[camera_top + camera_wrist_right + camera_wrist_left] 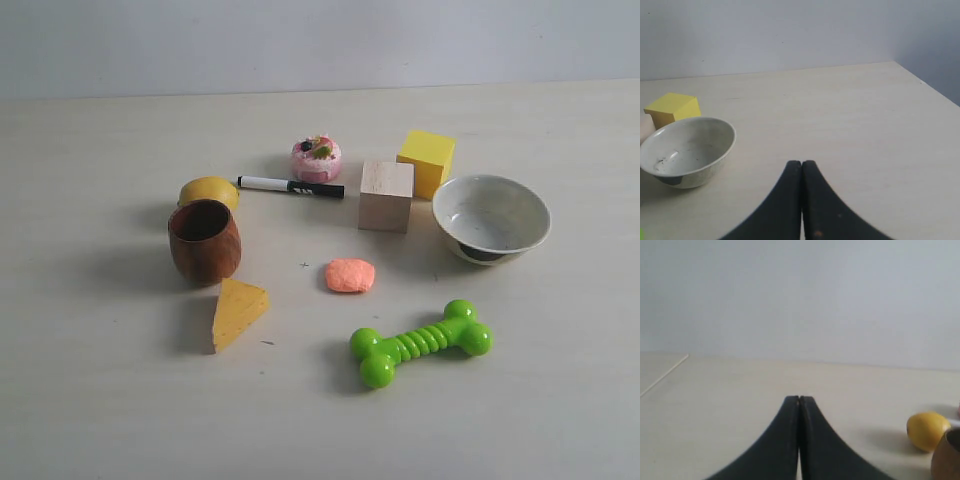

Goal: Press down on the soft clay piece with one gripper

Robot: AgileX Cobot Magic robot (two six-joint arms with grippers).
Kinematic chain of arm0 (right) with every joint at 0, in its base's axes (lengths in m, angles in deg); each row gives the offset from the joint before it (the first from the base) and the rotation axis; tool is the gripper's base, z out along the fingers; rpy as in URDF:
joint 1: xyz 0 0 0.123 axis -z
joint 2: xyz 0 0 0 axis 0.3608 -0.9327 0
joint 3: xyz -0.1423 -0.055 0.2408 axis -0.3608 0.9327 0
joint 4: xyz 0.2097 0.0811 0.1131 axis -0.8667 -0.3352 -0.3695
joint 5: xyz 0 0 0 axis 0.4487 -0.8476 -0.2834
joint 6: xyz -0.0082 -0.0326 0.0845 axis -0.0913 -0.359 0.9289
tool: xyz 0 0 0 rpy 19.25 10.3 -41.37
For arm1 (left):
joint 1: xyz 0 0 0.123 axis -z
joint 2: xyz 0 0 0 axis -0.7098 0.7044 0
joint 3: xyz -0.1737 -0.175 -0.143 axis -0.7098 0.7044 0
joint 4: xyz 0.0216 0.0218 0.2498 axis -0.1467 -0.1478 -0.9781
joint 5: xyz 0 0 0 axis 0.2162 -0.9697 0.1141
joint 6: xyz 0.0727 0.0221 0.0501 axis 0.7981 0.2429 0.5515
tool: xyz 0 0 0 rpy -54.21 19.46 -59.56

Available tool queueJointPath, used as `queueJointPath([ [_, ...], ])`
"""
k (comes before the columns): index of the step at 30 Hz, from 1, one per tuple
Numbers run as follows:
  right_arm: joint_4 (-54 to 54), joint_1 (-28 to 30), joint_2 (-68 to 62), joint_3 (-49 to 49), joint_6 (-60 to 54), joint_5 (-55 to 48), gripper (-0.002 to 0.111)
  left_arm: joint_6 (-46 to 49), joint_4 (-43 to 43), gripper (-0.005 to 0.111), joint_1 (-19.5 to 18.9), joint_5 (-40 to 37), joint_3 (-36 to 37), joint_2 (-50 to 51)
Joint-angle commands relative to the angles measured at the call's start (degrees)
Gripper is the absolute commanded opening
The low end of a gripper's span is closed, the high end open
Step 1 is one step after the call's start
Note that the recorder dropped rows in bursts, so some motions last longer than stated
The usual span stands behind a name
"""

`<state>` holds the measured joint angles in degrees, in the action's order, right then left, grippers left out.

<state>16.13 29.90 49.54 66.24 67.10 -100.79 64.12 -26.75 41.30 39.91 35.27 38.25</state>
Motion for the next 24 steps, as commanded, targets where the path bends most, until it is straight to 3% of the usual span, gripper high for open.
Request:
queueJointPath([
  [1,0.04,-0.11,0.32,0.3,-0.06,0.74,0.0,0.14,0.13,0.0,-0.05,5.19,-0.19,-0.35],
  [7,-0.07,-0.11,0.32,0.3,-0.06,0.74,0.0,0.0,0.13,0.0,-0.05,5.93,-0.19,-0.35],
  [12,0.03,-0.11,0.32,0.3,-0.06,0.74,0.0,-8.04,0.74,0.0,-0.05,9.1,-1.01,-0.35],
  [16,0.03,-0.11,0.32,0.3,-0.06,0.74,0.0,-9.25,0.74,0.0,-0.05,5.63,-13.53,1.38],
  [21,0.03,-0.11,0.32,0.3,-0.06,0.74,0.0,-5.52,1.54,0.0,-0.05,-10.73,-31.86,14.34],
  [24,0.03,-0.11,0.32,0.3,-0.06,0.74,0.0,5.61,12.8,0.0,-0.05,-16.95,-37.36,20.69],
])
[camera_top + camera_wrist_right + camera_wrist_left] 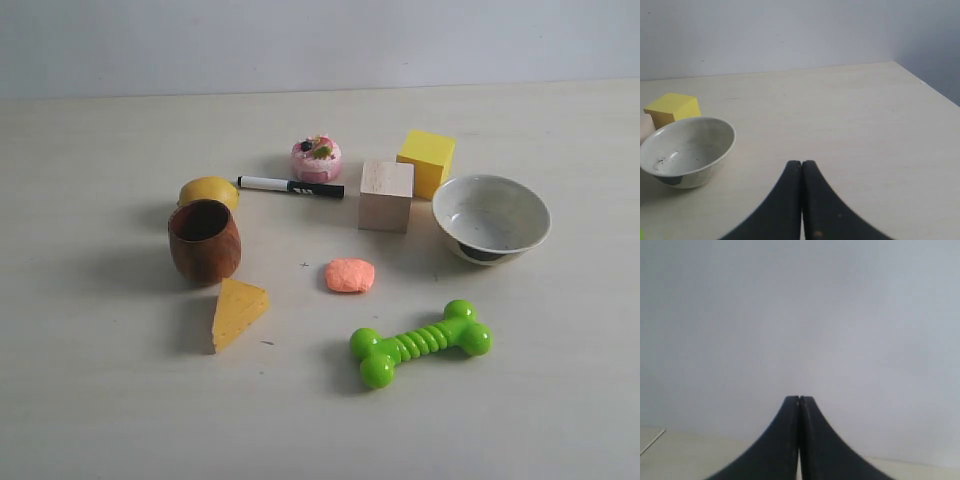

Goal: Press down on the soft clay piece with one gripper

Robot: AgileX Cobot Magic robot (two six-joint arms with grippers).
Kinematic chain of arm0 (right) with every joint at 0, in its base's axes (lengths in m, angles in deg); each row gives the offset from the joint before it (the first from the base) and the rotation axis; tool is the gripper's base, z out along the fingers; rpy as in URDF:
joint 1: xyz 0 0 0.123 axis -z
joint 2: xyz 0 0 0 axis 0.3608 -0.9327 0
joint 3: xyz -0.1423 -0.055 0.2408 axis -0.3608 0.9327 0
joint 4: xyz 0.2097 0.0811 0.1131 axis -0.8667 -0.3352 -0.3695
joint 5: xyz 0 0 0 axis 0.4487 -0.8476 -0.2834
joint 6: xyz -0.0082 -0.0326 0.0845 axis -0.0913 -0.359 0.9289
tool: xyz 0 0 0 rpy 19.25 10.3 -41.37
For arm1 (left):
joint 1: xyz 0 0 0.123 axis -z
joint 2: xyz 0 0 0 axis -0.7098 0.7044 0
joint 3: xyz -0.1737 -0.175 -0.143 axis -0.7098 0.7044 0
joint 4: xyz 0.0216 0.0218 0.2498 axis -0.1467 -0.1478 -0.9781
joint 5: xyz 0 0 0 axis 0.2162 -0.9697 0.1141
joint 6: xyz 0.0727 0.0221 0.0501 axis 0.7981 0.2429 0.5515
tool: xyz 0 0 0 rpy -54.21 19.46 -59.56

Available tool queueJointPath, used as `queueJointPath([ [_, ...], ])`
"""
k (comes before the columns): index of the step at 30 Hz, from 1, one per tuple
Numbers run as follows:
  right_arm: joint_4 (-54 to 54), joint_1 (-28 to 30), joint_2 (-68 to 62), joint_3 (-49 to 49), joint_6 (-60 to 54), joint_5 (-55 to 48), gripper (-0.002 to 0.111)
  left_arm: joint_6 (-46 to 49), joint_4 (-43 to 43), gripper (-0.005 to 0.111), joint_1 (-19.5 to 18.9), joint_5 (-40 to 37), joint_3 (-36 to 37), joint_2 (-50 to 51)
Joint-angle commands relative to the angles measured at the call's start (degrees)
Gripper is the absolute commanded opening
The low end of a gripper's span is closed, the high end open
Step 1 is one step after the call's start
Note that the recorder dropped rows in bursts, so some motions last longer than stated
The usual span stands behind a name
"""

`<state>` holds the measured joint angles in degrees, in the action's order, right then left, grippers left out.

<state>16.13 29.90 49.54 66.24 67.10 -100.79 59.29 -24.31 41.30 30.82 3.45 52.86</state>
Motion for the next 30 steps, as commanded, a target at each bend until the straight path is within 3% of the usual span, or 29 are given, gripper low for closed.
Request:
queueJointPath([
  [1,0.03,-0.11,0.32,0.3,-0.06,0.74,0.0,16.41,14.57,0.0,-0.05,-9.76,-6.82,7.43],
  [6,0.03,-0.11,0.32,0.3,-0.06,0.74,0.0,45.99,39.59,0.0,2.07,-22.53,-10.58,15.3],
  [9,0.03,-0.11,0.32,0.3,-0.06,0.74,0.0,54.92,47.04,0.0,4.48,-27.55,-11.96,20.01],
  [14,0.03,-0.11,0.32,0.3,-0.06,0.22,0.0,55.07,50.18,0.0,6.87,-29.35,-14.08,24.61],
  [30,0.03,-0.11,0.32,0.3,-0.06,0.22,0.0,55.07,50.45,0.0,6.86,-28.51,-14.33,24.79],
])
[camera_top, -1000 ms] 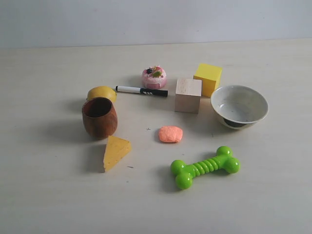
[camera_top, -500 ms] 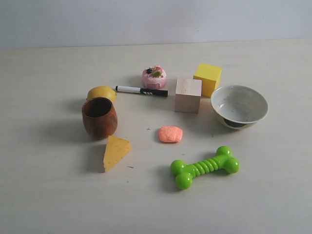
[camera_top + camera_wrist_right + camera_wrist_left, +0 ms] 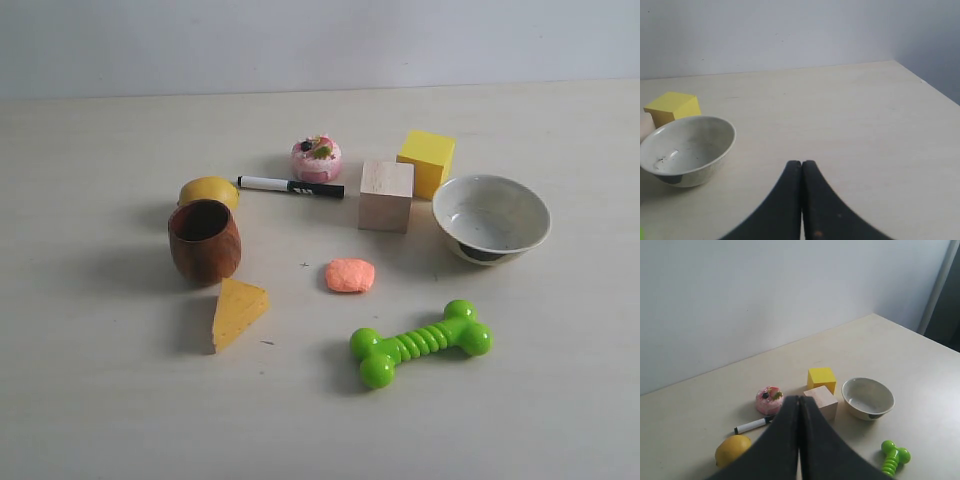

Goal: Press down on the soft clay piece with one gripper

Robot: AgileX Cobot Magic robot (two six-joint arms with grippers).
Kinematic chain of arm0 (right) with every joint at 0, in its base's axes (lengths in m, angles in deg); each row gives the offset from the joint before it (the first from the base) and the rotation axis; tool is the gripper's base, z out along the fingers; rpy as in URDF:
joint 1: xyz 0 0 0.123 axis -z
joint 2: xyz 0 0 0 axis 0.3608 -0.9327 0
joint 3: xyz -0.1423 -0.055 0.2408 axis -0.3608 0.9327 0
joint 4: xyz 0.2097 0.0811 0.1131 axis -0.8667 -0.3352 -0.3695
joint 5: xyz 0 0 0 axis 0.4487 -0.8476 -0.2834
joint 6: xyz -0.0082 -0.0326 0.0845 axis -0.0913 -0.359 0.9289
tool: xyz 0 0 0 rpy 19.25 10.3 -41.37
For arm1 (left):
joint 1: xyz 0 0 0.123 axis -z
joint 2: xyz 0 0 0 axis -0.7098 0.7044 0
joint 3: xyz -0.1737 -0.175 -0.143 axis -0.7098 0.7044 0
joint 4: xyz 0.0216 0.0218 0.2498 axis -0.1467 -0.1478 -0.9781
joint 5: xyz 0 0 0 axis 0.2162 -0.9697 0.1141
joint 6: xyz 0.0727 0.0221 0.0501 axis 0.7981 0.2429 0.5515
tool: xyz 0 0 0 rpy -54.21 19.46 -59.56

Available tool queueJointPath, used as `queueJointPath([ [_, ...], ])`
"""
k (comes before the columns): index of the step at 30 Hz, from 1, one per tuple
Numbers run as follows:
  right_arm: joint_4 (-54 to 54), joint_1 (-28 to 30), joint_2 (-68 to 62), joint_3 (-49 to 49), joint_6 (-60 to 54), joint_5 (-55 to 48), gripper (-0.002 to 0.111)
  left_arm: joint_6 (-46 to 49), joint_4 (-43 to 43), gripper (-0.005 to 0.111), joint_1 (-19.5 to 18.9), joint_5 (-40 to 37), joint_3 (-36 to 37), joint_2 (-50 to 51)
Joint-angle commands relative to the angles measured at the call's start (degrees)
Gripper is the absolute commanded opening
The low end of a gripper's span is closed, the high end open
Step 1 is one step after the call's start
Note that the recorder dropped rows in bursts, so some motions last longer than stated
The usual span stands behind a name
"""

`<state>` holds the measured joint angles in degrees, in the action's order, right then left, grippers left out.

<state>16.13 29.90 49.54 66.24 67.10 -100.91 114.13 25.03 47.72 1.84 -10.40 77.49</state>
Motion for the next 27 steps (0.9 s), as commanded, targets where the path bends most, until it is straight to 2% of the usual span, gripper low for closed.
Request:
queueJointPath([
  [1,0.03,-0.11,0.32,0.3,-0.06,0.33,0.0,0.24,1.11,0.0,0.43,0.46,-0.48,0.15],
  [7,0.03,-0.11,0.32,0.3,-0.06,0.33,0.0,0.24,1.12,0.0,0.43,1.26,-0.48,0.43],
  [11,0.03,-0.11,0.32,0.3,-0.06,0.33,0.0,0.24,5.0,0.0,0.43,2.26,-0.73,2.1],
  [17,0.03,-0.11,0.32,0.3,-0.06,0.33,0.0,1.18,1.78,0.0,0.88,-5.97,-5.71,9.89],
  [22,0.03,-0.11,0.32,0.3,-0.06,0.33,0.0,-1.09,-5.42,0.0,6.97,-6.16,-10.65,17.1],
  [27,0.03,-0.11,0.32,0.3,-0.06,0.33,0.0,-9.11,-16.92,0.0,16.01,-4.3,-14.64,24.01],
])
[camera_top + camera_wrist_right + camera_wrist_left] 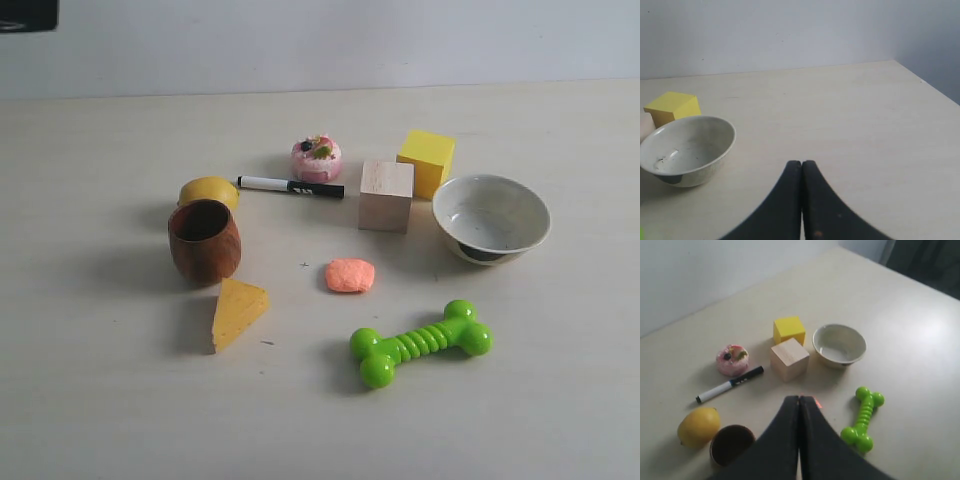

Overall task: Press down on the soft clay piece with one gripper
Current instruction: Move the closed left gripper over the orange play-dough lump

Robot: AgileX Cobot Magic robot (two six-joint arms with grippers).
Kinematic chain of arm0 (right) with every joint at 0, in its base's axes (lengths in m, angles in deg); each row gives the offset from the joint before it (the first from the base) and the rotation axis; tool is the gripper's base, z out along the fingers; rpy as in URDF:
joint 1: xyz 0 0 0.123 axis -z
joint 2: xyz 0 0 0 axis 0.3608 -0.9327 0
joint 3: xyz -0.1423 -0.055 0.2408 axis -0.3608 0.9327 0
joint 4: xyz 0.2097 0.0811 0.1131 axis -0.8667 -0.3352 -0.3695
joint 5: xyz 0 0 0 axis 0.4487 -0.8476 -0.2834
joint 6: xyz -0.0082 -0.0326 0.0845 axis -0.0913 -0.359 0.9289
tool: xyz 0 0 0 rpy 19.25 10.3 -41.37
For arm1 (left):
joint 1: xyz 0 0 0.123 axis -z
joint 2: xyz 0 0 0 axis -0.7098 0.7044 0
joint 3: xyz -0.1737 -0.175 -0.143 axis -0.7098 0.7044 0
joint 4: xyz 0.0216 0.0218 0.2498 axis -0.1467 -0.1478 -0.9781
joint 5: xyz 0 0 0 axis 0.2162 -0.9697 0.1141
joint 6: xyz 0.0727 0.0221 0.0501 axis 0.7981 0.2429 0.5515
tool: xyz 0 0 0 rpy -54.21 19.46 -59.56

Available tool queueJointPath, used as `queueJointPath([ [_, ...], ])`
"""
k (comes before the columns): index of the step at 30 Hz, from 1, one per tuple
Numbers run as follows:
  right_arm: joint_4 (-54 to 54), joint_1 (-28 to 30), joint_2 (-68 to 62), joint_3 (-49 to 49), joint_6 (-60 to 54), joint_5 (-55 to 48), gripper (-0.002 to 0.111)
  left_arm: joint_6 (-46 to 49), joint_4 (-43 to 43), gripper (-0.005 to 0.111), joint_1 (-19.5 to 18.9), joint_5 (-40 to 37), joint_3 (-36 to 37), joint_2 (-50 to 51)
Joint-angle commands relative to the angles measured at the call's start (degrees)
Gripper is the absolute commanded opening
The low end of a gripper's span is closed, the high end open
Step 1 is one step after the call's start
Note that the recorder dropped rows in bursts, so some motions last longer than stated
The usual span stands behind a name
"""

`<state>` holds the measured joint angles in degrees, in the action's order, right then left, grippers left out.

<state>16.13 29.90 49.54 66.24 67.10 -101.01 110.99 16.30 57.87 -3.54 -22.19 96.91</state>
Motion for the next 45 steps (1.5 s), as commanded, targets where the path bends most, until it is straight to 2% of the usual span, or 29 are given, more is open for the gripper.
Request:
queueJointPath([
  [1,0.03,-0.11,0.32,0.3,-0.06,0.44,0.0,-7.32,-10.11,0.0,7.35,1.54,-3.44,5.72],
  [10,-0.07,-0.11,0.32,0.3,-0.06,0.45,0.0,-22.95,-31.66,0.0,21.84,1.7,-11.09,18.89],
  [16,-0.07,-0.11,0.32,0.3,-0.06,0.45,0.0,-23.19,-32.87,0.0,26.74,-1.42,-18.57,28.04],
  [22,0.04,-0.11,0.32,0.3,-0.06,0.45,0.0,-26.06,-37.59,0.0,29.23,-4.95,-26.42,35.78],
  [30,0.04,-0.11,0.32,0.3,-0.06,0.45,0.0,-27.34,-38.82,0.0,29.64,-8.48,-32.82,42.6],
  [40,0.03,-0.11,0.32,0.3,-0.06,0.55,0.0,-30.96,-43.28,0.0,29.64,-9.84,-34.02,48.24],
  [45,0.03,-0.11,0.32,0.3,-0.06,1.09,0.0,-32.29,-43.29,0.0,29.64,-7.91,-34.02,49.93],
])
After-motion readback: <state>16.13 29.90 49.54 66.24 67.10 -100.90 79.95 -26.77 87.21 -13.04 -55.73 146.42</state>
